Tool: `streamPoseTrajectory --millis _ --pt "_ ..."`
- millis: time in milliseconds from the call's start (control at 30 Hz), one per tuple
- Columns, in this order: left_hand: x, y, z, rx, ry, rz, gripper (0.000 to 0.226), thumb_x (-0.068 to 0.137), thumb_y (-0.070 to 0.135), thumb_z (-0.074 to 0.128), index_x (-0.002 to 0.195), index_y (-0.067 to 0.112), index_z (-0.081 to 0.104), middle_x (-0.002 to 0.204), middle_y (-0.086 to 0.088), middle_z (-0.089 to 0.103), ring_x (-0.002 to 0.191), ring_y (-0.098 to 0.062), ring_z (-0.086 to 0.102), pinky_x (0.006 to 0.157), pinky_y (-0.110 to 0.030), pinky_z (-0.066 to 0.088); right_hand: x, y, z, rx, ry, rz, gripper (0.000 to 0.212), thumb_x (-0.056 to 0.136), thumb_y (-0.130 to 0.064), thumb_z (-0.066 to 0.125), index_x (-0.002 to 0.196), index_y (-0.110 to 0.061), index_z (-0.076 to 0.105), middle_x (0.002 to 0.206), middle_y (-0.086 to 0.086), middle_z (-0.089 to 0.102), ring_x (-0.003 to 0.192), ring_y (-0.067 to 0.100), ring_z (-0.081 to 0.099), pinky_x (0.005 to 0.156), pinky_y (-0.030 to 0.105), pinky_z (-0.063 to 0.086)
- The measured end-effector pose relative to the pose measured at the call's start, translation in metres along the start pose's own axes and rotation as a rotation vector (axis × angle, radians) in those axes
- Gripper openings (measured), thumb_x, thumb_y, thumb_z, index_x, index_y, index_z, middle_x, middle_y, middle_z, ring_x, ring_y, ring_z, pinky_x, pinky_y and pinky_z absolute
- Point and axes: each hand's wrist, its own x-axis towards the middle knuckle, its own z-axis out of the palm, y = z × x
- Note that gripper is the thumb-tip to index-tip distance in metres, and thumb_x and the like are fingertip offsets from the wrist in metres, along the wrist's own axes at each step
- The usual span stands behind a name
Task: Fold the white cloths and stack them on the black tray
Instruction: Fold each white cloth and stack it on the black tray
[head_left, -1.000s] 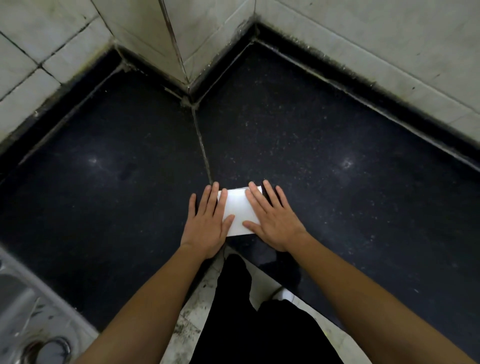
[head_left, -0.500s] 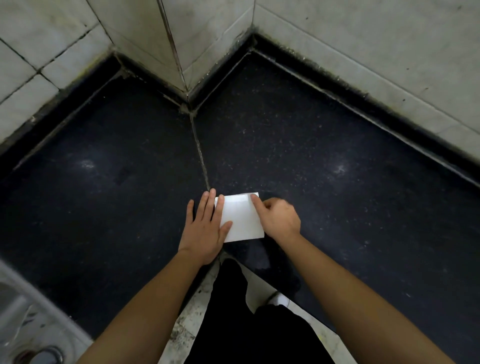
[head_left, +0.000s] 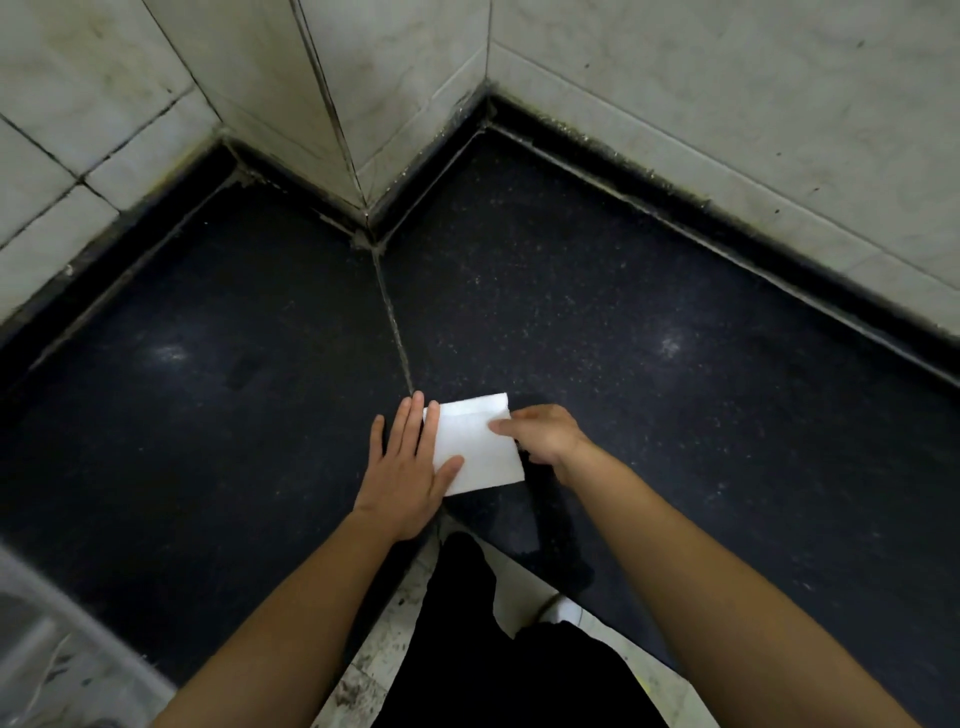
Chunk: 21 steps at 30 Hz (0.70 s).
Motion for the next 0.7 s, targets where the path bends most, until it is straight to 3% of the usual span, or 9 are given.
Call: streamPoseTrajectory --millis 67,167,267,367,467,567,700 --pt "-0.001 0.004 -0.009 -0.124 -0.006 -0.03 0.084 0.094 0.068 0.0 0.156 0.015 -0.015 0.166 -0.004 -0.016 0.152 -0.016 -0.013 0.124 -0.047 -0.005 -0.006 0.0 -0.005 0.05 -0.04 -0.047 0.024 0.086 -0.034 0.077 0.102 -0.018 0.071 0.105 0.003 0.074 0.093 0.019 0.07 0.081 0.035 0.059" --pt "0.008 0.013 -0.031 -0.462 0.06 -0.131 0.082 0.1 0.057 0.034 0.159 0.016 -0.006 0.167 -0.002 -0.003 0.153 -0.017 0.003 0.125 -0.044 0.003 -0.017 -0.012 -0.021 0.112 -0.054 -0.129 0.023 0.088 -0.035 0.075 0.101 -0.017 0.067 0.1 0.004 0.076 0.096 0.023 0.072 0.087 0.04 0.058" --pt "0.029 0.026 -0.066 -0.977 0.048 -0.342 0.085 0.094 0.045 0.061 0.159 0.021 0.011 0.163 0.0 0.021 0.149 -0.02 0.024 0.121 -0.039 0.023 -0.03 -0.03 -0.046 0.13 0.002 -0.214 0.018 0.09 -0.031 0.073 0.099 -0.018 0.063 0.098 0.005 0.075 0.085 0.017 0.071 0.072 0.031 0.058" --pt "0.05 0.045 -0.105 -1.422 -0.037 -0.449 0.081 0.09 0.035 0.071 0.156 0.023 0.026 0.152 0.001 0.042 0.135 -0.019 0.045 0.109 -0.033 0.037 -0.043 -0.05 -0.073 0.191 0.019 -0.282 0.014 0.093 -0.024 0.071 0.1 -0.018 0.061 0.097 0.005 0.073 0.077 0.011 0.069 0.064 0.024 0.054" --pt "0.071 0.068 -0.141 -1.672 -0.242 -0.356 0.075 0.083 0.039 0.075 0.147 0.018 0.042 0.139 -0.006 0.059 0.126 -0.021 0.056 0.109 -0.045 0.043 -0.067 -0.07 -0.106 0.295 -0.011 -0.367 0.021 0.095 -0.018 0.067 0.114 -0.012 0.06 0.102 0.008 0.075 0.086 0.016 0.072 0.07 0.029 0.058" --pt "0.086 0.1 -0.166 -1.777 -0.493 -0.134 0.05 0.089 0.037 0.068 0.133 0.016 0.06 0.128 -0.011 0.067 0.121 -0.029 0.062 0.107 -0.051 0.045 -0.09 -0.074 -0.137 0.363 -0.045 -0.426 0.03 0.098 -0.015 0.063 0.126 -0.015 0.056 0.113 0.01 0.074 0.102 0.023 0.072 0.083 0.038 0.06" --pt "0.096 0.151 -0.178 -1.757 -0.552 0.008 0.04 0.091 0.013 0.063 0.132 0.009 0.062 0.13 -0.017 0.064 0.121 -0.033 0.062 0.101 -0.049 0.05 -0.108 -0.047 -0.173 0.38 0.054 -0.413 0.033 0.098 -0.013 0.061 0.131 -0.016 0.059 0.116 0.009 0.074 0.11 0.026 0.07 0.095 0.044 0.056"
